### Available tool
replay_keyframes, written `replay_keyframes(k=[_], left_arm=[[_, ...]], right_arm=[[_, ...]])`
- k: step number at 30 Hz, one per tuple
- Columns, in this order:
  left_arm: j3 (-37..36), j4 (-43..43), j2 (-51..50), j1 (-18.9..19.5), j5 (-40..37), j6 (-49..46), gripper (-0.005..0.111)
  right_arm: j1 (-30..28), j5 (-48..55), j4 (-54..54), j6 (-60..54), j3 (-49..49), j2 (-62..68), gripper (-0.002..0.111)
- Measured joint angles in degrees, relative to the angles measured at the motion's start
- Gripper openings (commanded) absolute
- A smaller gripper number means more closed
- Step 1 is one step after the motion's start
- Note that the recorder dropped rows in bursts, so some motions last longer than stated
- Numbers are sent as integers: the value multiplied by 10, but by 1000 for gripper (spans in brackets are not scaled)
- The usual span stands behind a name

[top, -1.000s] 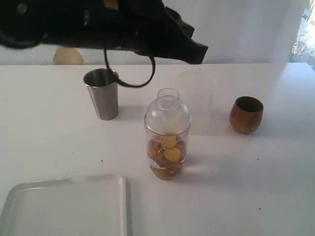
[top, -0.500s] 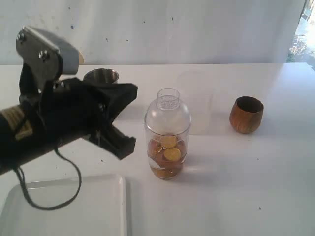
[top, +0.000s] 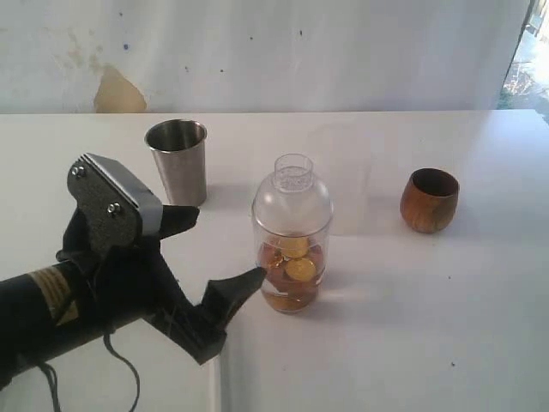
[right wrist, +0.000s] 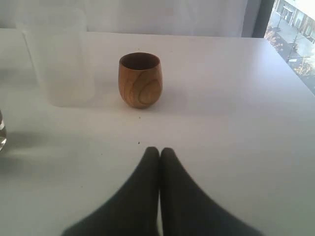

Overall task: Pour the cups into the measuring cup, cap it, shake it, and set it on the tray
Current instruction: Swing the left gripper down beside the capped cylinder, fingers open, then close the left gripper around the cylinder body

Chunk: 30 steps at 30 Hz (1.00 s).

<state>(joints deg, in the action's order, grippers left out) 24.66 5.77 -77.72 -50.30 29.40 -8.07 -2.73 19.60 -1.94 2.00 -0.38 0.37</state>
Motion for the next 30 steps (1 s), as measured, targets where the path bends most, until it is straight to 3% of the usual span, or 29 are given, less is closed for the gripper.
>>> replay_keyframes(k=[8,23,30], left_arm=[[-1,-3,-77,0,49,3,105],[0,-35,-255,0,273,5,105],[59,-39,-293,0,277,5,105]], right_arm=[[0,0,0,0,0,0,0],[0,0,0,0,0,0,0],[0,0,0,0,0,0,0]])
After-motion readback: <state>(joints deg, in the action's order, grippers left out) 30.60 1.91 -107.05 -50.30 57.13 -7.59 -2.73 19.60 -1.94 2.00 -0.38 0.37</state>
